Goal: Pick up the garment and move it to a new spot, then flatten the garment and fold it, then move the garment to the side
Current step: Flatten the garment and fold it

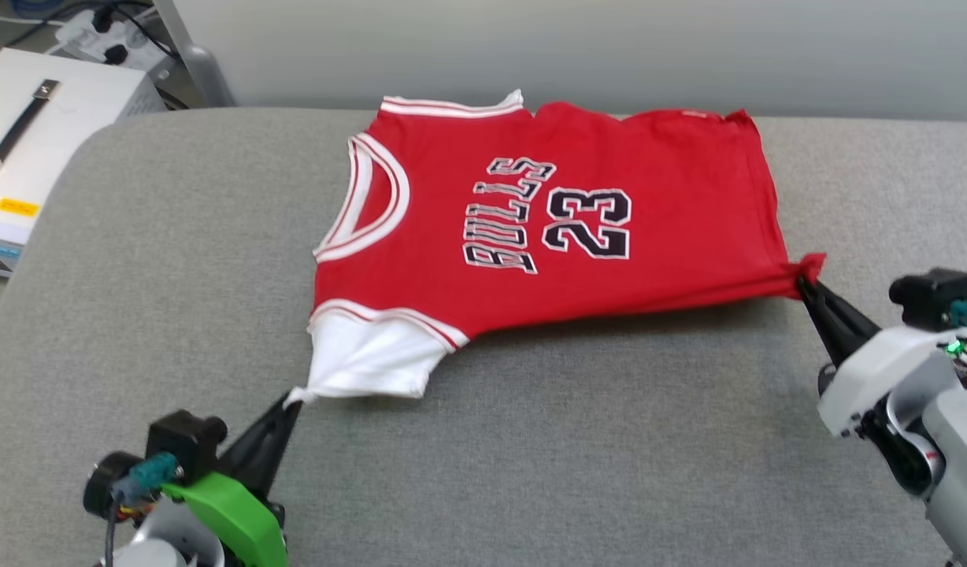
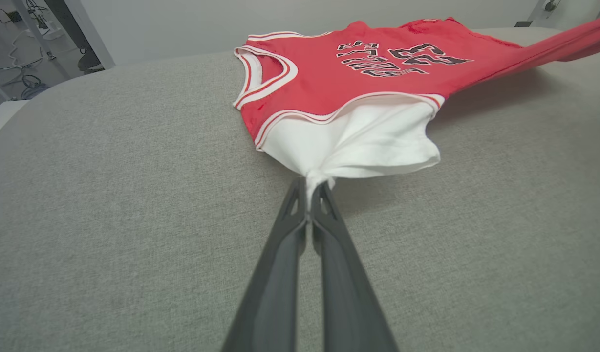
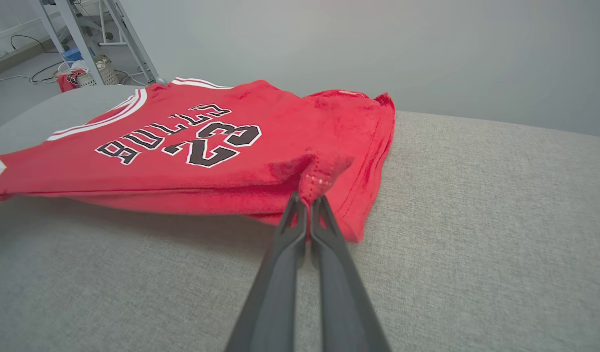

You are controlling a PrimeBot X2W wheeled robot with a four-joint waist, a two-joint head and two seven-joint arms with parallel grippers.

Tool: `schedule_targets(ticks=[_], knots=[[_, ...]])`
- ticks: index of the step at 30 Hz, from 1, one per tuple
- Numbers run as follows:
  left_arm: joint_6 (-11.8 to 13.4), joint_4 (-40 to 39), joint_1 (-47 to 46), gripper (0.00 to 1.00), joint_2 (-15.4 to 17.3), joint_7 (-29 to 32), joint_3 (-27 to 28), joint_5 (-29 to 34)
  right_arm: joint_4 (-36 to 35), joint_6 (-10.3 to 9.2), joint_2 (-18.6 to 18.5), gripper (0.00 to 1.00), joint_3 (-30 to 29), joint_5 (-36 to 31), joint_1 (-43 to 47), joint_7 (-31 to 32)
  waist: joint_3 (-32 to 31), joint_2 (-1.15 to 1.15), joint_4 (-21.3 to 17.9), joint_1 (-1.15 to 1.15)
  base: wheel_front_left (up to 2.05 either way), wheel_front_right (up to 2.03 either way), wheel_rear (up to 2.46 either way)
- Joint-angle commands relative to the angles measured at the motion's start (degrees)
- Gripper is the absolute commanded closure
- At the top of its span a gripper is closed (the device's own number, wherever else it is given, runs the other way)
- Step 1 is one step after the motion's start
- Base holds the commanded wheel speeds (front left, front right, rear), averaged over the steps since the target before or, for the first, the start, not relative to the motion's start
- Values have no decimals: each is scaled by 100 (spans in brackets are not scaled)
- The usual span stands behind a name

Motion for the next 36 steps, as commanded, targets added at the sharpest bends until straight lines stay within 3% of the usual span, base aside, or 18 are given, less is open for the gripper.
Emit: schedule_targets(ticks=[1,15,19,25,31,36], knots=[[0,-125,197,100,64,48,-58,-65,-38,-8,-93,100,-25,76,220,-30,-266,0,143,1,0,0,0],[-54,-1039,1328,100,548,824,-638,-318,-884,-8,-583,100,-506,429,2100,101,-1035,0,232,1,0,0,0],[44,-1264,1548,100,710,999,-715,-334,-1310,-8,-510,100,-878,341,2748,-17,-1086,0,224,1,0,0,0],[196,-1481,1573,100,609,737,-608,-321,-1932,-8,-183,100,-1520,-61,3442,-67,-1016,0,83,1,0,0,0],[408,-1488,1343,100,497,437,-323,-293,-2422,-8,66,100,-1969,-468,3572,242,-939,0,-127,1,0,0,0],[405,-1507,936,100,487,423,-180,-226,-2730,-8,174,100,-2203,-729,3492,602,-801,0,-244,1,0,0,0]])
